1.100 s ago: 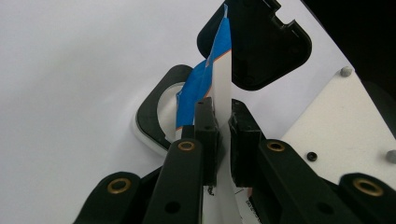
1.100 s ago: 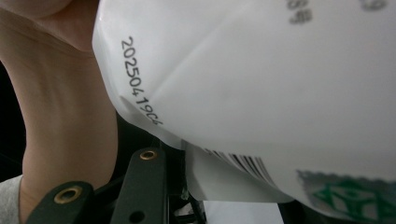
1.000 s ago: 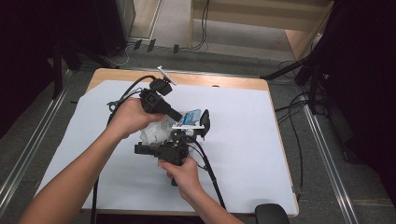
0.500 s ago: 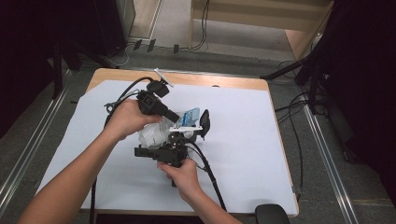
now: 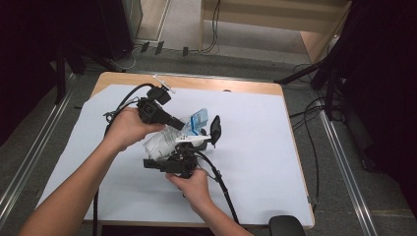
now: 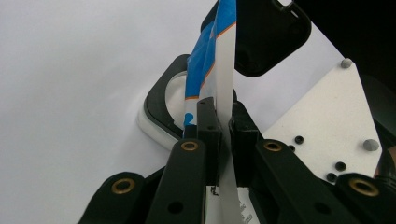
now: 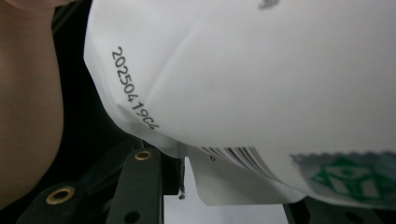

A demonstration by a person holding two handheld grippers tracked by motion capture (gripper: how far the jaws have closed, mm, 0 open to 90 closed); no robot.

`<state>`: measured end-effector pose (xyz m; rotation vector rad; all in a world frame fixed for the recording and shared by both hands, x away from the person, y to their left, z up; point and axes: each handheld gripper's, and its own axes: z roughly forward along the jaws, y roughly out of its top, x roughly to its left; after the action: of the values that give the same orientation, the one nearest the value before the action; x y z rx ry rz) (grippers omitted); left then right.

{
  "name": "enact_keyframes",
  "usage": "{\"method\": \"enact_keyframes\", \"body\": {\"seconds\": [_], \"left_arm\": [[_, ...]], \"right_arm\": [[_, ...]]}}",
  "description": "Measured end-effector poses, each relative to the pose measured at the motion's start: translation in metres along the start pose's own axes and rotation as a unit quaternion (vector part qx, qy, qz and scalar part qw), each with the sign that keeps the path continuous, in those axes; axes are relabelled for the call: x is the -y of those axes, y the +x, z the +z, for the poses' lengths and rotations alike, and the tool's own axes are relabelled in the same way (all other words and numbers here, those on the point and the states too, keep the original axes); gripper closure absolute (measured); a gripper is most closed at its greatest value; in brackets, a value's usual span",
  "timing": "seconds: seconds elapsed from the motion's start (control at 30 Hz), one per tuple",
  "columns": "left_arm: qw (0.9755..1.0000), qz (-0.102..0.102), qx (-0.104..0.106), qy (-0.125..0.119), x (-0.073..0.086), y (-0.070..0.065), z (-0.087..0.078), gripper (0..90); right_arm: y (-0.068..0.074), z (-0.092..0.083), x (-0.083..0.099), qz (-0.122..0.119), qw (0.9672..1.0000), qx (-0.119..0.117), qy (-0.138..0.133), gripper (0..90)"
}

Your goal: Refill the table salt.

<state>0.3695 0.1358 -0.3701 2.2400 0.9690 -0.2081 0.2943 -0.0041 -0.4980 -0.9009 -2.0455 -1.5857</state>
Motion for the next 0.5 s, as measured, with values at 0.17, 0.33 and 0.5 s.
{"method": "enact_keyframes", "body": {"seconds": [0.17,0.33,0.5], "left_arm": [[0.9995,0.018,0.008,-0.023,0.01,0.0,-0.006,86.8],[0.9989,0.02,0.017,-0.039,0.018,0.003,-0.009,86.7],[0.9983,0.021,0.025,-0.047,0.023,0.007,-0.011,86.9]], "right_arm": [[-0.001,0.001,0.002,-0.011,0.9997,0.018,0.007,61.2],[-0.002,0.0,0.005,-0.024,0.9989,0.039,0.008,61.2],[-0.003,0.0,0.009,-0.029,0.9984,0.048,0.007,61.2]]}}
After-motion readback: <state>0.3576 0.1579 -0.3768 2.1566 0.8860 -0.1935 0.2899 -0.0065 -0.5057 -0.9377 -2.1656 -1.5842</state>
